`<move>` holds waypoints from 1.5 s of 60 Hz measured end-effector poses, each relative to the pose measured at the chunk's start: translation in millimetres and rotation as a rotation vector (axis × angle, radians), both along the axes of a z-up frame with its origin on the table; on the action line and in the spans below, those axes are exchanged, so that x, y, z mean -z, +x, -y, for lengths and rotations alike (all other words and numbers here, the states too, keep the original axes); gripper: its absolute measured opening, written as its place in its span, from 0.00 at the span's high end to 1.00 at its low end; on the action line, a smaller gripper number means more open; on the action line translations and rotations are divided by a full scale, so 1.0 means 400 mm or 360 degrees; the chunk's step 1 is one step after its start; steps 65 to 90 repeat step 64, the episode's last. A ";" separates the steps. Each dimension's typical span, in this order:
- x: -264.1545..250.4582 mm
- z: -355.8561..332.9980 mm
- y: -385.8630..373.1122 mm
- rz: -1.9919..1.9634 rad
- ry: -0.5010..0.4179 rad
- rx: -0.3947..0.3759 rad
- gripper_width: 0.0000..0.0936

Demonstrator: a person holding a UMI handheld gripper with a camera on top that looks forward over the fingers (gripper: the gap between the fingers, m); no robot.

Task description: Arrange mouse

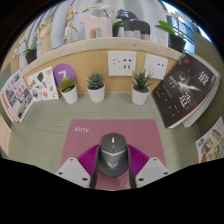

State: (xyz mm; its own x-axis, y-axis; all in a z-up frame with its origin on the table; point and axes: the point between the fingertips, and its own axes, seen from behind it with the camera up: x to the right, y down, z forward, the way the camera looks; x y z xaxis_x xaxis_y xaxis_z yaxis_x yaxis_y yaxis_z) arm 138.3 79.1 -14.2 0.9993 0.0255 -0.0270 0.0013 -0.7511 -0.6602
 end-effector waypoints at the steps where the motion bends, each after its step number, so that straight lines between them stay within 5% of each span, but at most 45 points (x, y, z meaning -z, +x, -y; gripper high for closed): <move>1: 0.001 0.001 -0.001 -0.0004 0.0000 0.0000 0.49; 5: 0.000 0.002 -0.006 -0.0009 -0.0004 -0.0015 0.40; 11: -0.010 0.024 -0.021 0.0000 -0.0056 -0.0074 0.06; 20: -0.142 0.050 -0.019 0.0020 -0.0009 -0.0052 0.08; 35: -0.495 0.101 0.027 -0.0011 0.0284 0.0049 0.08; 46: -0.637 0.134 0.029 -0.0071 0.0456 0.0079 0.08; 90: -0.655 0.196 0.025 -0.0022 0.0441 0.0020 0.09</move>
